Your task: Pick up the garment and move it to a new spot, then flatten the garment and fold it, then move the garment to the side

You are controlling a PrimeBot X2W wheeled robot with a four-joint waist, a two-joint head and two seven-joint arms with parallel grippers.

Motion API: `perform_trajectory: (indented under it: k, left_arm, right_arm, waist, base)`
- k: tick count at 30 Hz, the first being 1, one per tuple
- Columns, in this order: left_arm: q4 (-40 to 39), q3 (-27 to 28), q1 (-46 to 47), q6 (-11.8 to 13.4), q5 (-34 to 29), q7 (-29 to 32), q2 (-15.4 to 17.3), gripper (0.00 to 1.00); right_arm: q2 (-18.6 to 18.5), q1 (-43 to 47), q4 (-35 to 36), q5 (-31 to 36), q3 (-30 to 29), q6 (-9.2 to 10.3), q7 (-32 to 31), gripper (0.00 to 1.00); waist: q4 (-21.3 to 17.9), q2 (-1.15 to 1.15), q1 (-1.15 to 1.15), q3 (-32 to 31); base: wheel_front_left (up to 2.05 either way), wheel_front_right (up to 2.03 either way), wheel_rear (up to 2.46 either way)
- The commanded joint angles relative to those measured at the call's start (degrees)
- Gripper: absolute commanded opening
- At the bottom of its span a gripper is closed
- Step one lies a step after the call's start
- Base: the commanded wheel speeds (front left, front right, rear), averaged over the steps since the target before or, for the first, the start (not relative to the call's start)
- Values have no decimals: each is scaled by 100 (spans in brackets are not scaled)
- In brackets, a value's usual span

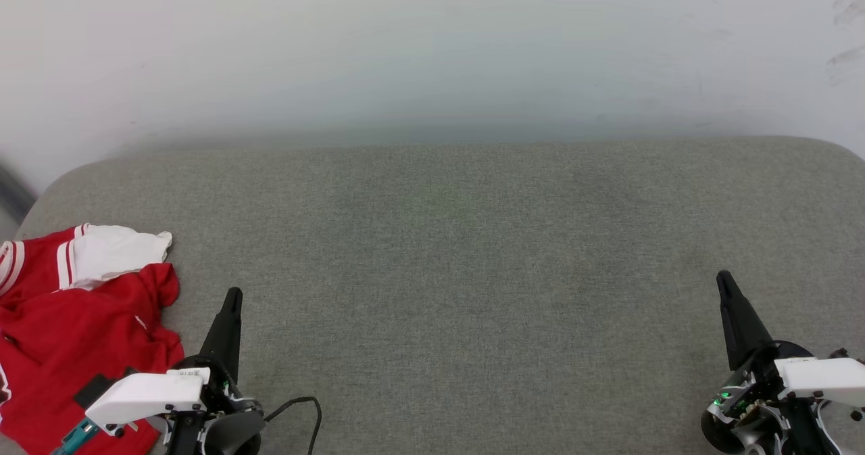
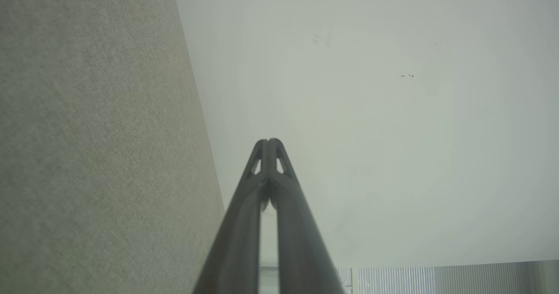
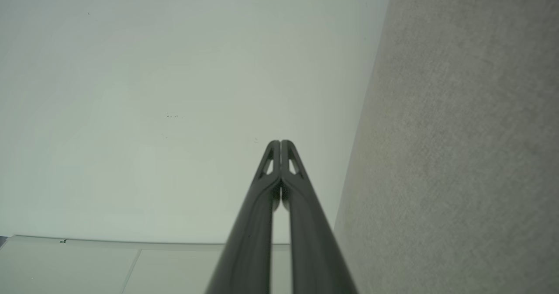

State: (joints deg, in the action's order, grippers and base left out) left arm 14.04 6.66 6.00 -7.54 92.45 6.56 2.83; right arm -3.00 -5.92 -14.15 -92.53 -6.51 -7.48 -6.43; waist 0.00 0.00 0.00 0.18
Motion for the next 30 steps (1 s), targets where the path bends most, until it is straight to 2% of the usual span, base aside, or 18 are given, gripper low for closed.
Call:
perform_trajectory:
  k: [1, 30]
  left_arm:
    - [1, 6, 44, -14, -7, 7, -8, 0]
    - [1, 6, 44, -14, -7, 7, -8, 0]
  right_arm:
    - [21, -76, -7, 25, 4, -1, -5, 0]
    - [21, -76, -7, 25, 4, -2, -5, 0]
  waist:
    - [0, 0, 0, 0]
    - [0, 0, 0, 0]
  base:
    - [0, 0, 0]
    - [0, 0, 0]
